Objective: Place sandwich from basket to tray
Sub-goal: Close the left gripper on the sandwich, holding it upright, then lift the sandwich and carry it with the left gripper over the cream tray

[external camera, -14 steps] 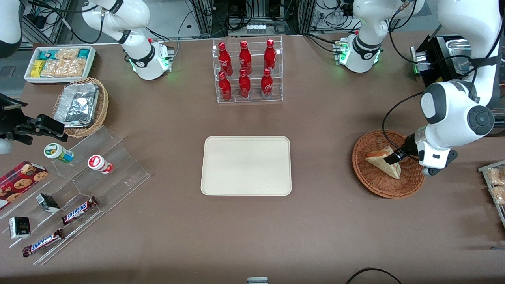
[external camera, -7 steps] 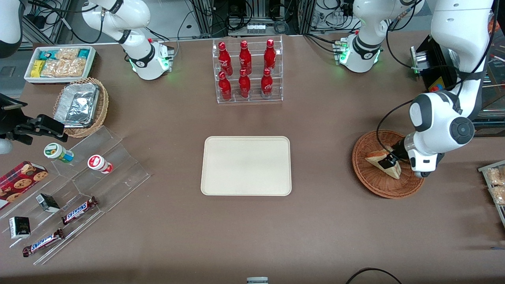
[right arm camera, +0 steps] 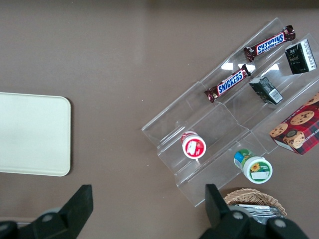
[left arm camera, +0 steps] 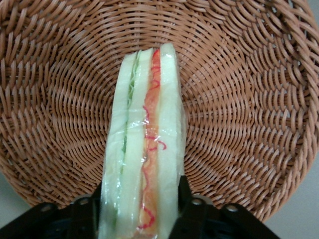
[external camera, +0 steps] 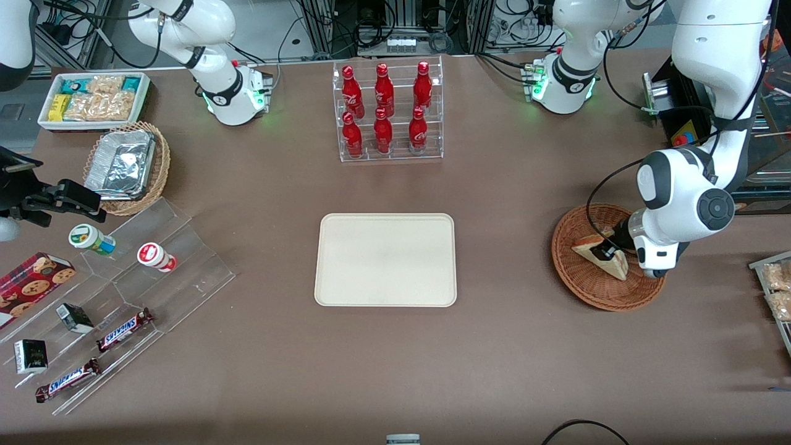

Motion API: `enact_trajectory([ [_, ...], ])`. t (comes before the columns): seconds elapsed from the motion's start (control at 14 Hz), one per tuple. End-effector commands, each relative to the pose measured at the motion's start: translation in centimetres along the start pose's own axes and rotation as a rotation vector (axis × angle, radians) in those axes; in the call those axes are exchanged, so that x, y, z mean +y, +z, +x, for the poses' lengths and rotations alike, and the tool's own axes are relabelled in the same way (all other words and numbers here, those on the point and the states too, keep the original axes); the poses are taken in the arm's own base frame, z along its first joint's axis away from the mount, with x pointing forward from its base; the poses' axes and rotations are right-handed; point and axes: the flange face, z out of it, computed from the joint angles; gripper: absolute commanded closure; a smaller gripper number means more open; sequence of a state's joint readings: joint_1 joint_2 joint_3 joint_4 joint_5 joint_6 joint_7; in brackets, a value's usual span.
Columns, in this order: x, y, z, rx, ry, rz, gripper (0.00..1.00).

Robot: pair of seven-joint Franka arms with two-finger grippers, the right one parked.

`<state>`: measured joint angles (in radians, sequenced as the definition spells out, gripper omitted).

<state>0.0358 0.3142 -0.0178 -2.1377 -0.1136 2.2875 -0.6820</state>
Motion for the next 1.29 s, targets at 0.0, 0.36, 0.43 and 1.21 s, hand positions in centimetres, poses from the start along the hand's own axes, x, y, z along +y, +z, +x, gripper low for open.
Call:
enact_trajectory([
  [0.0, 0.3, -0.7, -0.2, 0.019, -0.006, -0.008, 0.62],
  [0.36, 4.0, -7.8, -3.9, 0.088, 0.155, 0.07, 0.64],
  [0.43, 5.7, -9.6, -5.1, 0.081, 0.187, 0.089, 0.65],
  [1.21, 21.4, -8.1, -22.4, 0.095, 0.557, 0.147, 0.68],
])
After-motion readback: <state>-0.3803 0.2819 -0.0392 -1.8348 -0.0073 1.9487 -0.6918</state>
